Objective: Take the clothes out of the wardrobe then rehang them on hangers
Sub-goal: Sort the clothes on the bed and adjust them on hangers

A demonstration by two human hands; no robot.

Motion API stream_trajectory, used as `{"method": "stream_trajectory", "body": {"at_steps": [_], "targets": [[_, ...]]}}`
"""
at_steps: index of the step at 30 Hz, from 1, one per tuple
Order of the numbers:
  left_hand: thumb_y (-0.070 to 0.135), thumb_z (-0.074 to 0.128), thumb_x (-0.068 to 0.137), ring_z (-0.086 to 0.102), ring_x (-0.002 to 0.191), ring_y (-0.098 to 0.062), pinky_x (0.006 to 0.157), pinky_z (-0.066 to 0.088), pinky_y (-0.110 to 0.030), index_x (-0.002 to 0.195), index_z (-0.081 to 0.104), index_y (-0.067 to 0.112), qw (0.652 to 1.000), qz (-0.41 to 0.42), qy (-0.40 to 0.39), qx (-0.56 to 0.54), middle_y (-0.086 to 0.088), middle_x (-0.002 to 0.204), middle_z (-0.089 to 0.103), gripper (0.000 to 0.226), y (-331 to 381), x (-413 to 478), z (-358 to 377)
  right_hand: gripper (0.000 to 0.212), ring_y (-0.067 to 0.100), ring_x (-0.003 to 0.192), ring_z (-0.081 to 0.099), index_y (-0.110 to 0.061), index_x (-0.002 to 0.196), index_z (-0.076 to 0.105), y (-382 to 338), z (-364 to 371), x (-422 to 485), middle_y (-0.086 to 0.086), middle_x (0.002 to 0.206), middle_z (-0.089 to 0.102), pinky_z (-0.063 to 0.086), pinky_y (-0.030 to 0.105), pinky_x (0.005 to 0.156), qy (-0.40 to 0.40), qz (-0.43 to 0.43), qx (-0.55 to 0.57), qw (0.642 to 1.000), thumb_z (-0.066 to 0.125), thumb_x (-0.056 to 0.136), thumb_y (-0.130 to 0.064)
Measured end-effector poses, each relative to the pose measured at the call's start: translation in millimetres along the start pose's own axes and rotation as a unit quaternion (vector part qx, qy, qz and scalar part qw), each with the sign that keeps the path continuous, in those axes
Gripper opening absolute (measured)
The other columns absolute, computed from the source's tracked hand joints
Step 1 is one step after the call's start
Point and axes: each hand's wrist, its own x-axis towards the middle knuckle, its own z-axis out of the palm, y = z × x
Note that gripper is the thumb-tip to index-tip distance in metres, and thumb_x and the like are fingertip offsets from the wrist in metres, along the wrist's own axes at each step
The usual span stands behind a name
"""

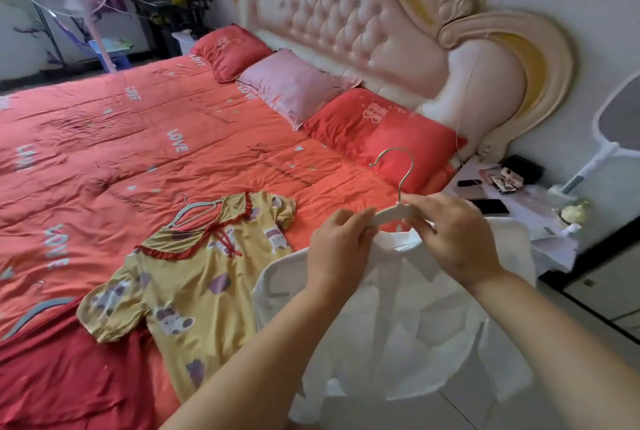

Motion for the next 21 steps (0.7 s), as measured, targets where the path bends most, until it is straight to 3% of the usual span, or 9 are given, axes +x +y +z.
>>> {"method": "stream_trajectory", "body": {"at_steps": [6,15,21], "targets": [[0.036,0.043,0.078,0.063,0.075,-0.028,0.064,0.052,-0.034,0.108,0.069,0.020,0.999,-0.020,-0.018,-0.041,-0.006,0.085,0.064,0.042,-34.8,86.1,59.8,0.033,0.032,0.069,0.065,-0.014,0.103,0.071,67.1,43.8,68.0,0.008,0.081,0.067,0.050,0.039,0.068,-0.009,0.022,-0.030,0.999,0.067,0.072,-0.022],[0.021,0.057,0.078,0.062,0.080,-0.031,0.068,0.051,-0.039,0.112,0.068,0.017,0.997,-0.065,-0.035,-0.036,-0.010,0.090,0.063,0.036,-107.5,194.8,106.2,0.031,0.032,0.070,0.064,-0.013,0.101,0.071,130.2,131.2,171.2,0.007,0.079,0.067,0.050,0.039,0.066,-0.038,0.019,0.001,0.999,0.065,0.072,-0.021],[0.021,0.060,0.080,0.062,0.085,-0.030,0.073,0.049,-0.035,0.116,0.066,0.021,0.988,-0.151,-0.021,-0.006,-0.009,0.096,0.062,0.036,-186.6,260.6,138.3,0.032,0.031,0.071,0.065,-0.014,0.101,0.071,168.8,235.8,247.8,0.006,0.080,0.067,0.047,0.036,0.065,-0.077,-0.020,0.059,0.995,0.058,0.075,-0.027]]}}
